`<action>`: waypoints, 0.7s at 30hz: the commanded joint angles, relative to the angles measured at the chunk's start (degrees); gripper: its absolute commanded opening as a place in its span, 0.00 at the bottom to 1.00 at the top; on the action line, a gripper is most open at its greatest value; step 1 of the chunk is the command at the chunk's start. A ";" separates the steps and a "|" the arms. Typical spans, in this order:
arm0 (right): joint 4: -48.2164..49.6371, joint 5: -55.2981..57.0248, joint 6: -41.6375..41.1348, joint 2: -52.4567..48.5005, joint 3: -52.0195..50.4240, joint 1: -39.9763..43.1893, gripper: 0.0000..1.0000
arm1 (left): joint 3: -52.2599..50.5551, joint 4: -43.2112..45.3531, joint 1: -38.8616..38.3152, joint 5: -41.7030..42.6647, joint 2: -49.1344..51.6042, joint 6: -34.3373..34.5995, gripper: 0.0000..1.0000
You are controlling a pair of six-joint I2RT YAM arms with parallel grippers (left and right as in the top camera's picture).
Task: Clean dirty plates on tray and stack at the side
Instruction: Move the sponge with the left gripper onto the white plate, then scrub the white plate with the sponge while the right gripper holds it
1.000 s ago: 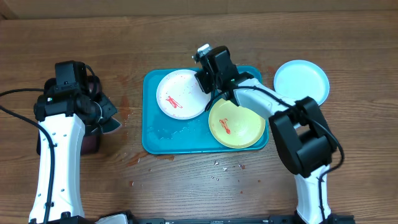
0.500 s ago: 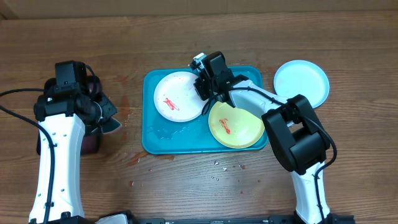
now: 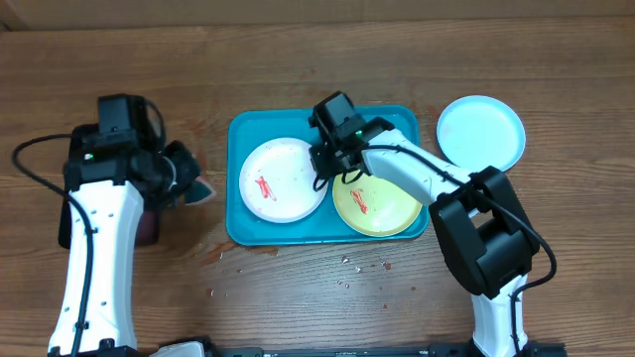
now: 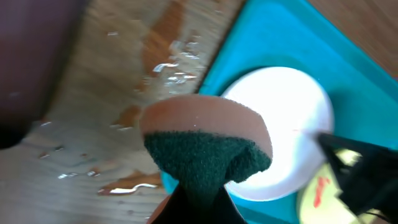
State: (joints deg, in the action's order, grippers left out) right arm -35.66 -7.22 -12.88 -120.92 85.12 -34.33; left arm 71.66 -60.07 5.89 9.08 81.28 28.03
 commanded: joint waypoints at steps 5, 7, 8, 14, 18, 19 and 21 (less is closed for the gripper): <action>-0.46 0.15 -14.73 2.19 -0.37 -1.03 0.04 | 0.07 4.44 -10.03 1.86 2.56 1.49 0.04; -0.46 0.09 -15.23 2.19 -0.37 -1.03 0.07 | 0.07 5.44 -11.93 1.09 4.72 2.38 0.04; -0.48 0.09 -15.17 2.16 -0.39 -1.05 0.11 | 0.04 5.79 -12.61 1.03 5.86 2.40 0.04; -0.63 0.09 -15.26 1.27 -1.22 -1.09 0.17 | 0.07 9.42 -16.13 1.05 14.53 -0.39 0.04; -1.79 0.00 -15.26 1.27 -1.53 -1.09 0.08 | 0.07 11.85 -16.59 1.09 17.18 -0.92 0.04; -2.40 0.00 -15.26 1.27 -1.53 -1.14 0.04 | 0.07 12.55 -16.61 1.09 17.64 -1.20 0.04; -3.19 0.04 -15.26 1.27 -1.55 -1.36 0.04 | 0.07 13.88 -16.76 1.36 18.47 -1.25 0.04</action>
State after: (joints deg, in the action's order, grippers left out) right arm -38.02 -7.44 -27.88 -120.92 84.14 -35.40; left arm 71.64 -47.53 -10.46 10.11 98.61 28.27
